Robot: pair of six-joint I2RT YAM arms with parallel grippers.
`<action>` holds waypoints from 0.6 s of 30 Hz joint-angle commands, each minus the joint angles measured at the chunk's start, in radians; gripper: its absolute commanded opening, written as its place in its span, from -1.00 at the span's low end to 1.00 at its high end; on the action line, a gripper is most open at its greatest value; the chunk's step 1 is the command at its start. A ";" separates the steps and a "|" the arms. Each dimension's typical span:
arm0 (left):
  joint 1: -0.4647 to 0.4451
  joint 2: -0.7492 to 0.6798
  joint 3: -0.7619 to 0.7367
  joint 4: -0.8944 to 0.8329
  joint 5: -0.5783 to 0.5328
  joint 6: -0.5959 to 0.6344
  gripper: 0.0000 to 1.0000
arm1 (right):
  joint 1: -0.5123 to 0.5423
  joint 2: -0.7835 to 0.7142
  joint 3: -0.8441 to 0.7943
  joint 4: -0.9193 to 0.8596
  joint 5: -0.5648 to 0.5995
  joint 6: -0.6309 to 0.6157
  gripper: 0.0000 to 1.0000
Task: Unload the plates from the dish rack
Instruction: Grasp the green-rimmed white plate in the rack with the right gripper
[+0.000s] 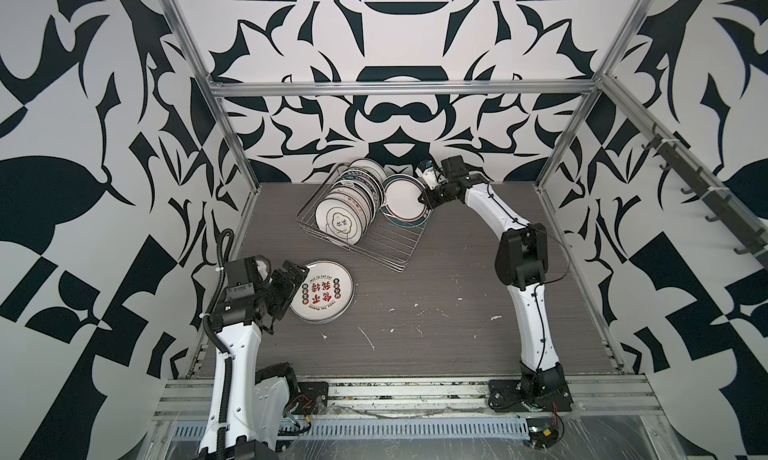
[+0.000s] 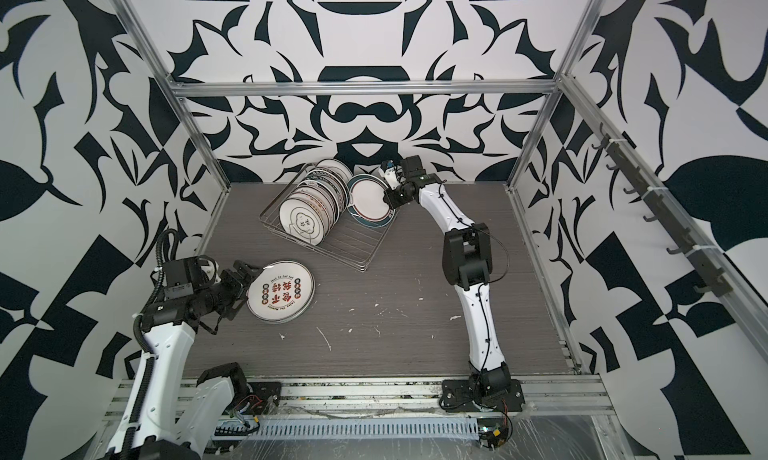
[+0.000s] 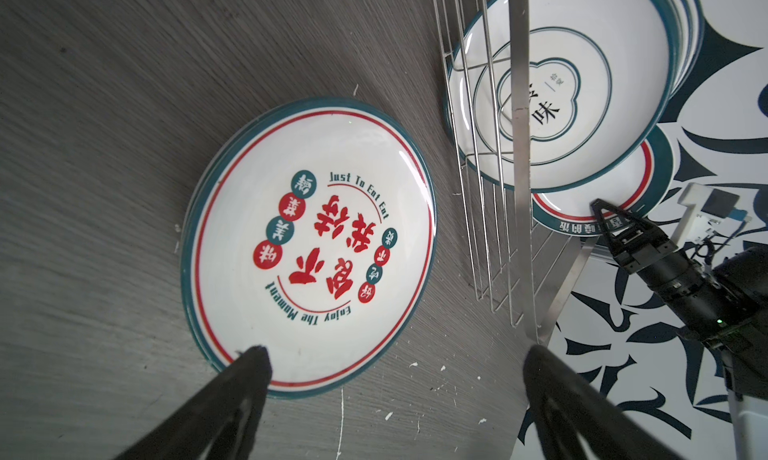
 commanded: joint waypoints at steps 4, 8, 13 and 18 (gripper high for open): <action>-0.003 -0.016 -0.025 -0.001 -0.036 -0.007 0.98 | 0.002 -0.078 0.007 -0.025 -0.021 -0.008 -0.92; -0.002 -0.014 -0.037 0.006 -0.042 -0.011 0.98 | 0.003 -0.076 0.020 -0.036 0.006 -0.009 -1.00; -0.004 -0.010 -0.045 0.019 -0.060 -0.021 0.98 | 0.003 -0.109 0.010 -0.029 0.049 -0.009 -1.00; -0.003 -0.036 -0.069 0.035 -0.092 -0.016 0.98 | 0.003 -0.184 -0.051 0.021 0.081 0.011 -1.00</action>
